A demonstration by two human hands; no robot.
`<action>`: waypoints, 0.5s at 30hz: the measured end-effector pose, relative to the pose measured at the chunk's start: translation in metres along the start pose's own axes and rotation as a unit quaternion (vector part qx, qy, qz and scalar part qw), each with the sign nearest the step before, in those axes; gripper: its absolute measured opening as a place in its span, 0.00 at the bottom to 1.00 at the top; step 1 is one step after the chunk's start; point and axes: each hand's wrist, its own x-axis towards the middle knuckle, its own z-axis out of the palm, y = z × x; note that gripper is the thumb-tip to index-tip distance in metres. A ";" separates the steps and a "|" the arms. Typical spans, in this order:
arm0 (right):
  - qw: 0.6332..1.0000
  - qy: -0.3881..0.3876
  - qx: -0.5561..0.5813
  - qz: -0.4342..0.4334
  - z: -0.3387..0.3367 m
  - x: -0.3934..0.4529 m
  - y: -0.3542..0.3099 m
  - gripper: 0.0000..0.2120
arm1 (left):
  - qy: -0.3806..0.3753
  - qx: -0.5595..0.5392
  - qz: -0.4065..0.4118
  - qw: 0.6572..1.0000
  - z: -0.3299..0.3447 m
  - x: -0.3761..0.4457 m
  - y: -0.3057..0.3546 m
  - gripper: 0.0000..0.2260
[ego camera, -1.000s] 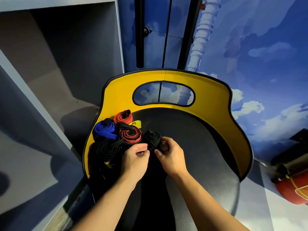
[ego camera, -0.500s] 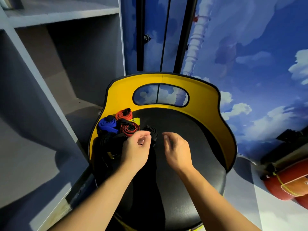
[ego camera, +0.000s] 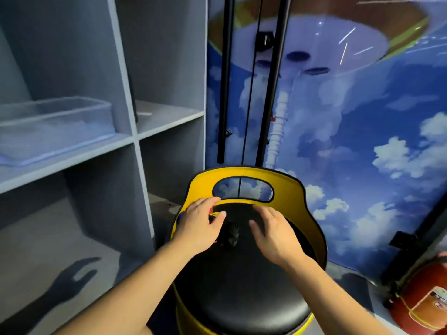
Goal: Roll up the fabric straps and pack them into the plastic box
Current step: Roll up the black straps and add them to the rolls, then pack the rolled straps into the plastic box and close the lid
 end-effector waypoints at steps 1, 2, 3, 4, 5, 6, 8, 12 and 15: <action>1.000 -0.002 -0.004 -0.007 -0.011 -0.001 -0.008 0.21 | 0.008 0.001 0.011 1.000 -0.012 -0.004 0.004 0.19; 1.000 -0.004 -0.009 -0.014 -0.020 -0.001 -0.017 0.21 | 0.018 0.003 0.018 1.000 -0.024 -0.009 0.008 0.18; 1.000 -0.003 -0.015 -0.021 -0.028 -0.001 -0.026 0.22 | 0.030 0.005 0.025 0.999 -0.036 -0.012 0.012 0.18; 0.999 0.001 -0.019 -0.029 -0.034 -0.001 -0.034 0.22 | 0.044 0.008 0.035 0.998 -0.048 -0.015 0.016 0.17; 0.999 0.003 -0.020 -0.036 -0.041 0.000 -0.043 0.22 | 0.058 0.011 0.044 0.997 -0.059 -0.018 0.019 0.16; 0.999 0.006 -0.019 -0.046 -0.046 0.004 -0.055 0.22 | 0.072 0.015 0.052 0.996 -0.073 -0.020 0.021 0.16; 0.998 0.007 -0.016 -0.067 -0.054 0.015 -0.084 0.21 | 0.095 0.024 0.058 0.993 -0.102 -0.021 0.017 0.16; 0.993 0.006 0.006 -0.119 -0.058 0.050 -0.153 0.21 | 0.156 0.044 0.056 0.985 -0.166 -0.018 0.000 0.14; 0.988 0.008 0.031 -0.150 -0.053 0.081 -0.205 0.22 | 0.190 0.065 0.034 0.979 -0.216 -0.018 -0.015 0.14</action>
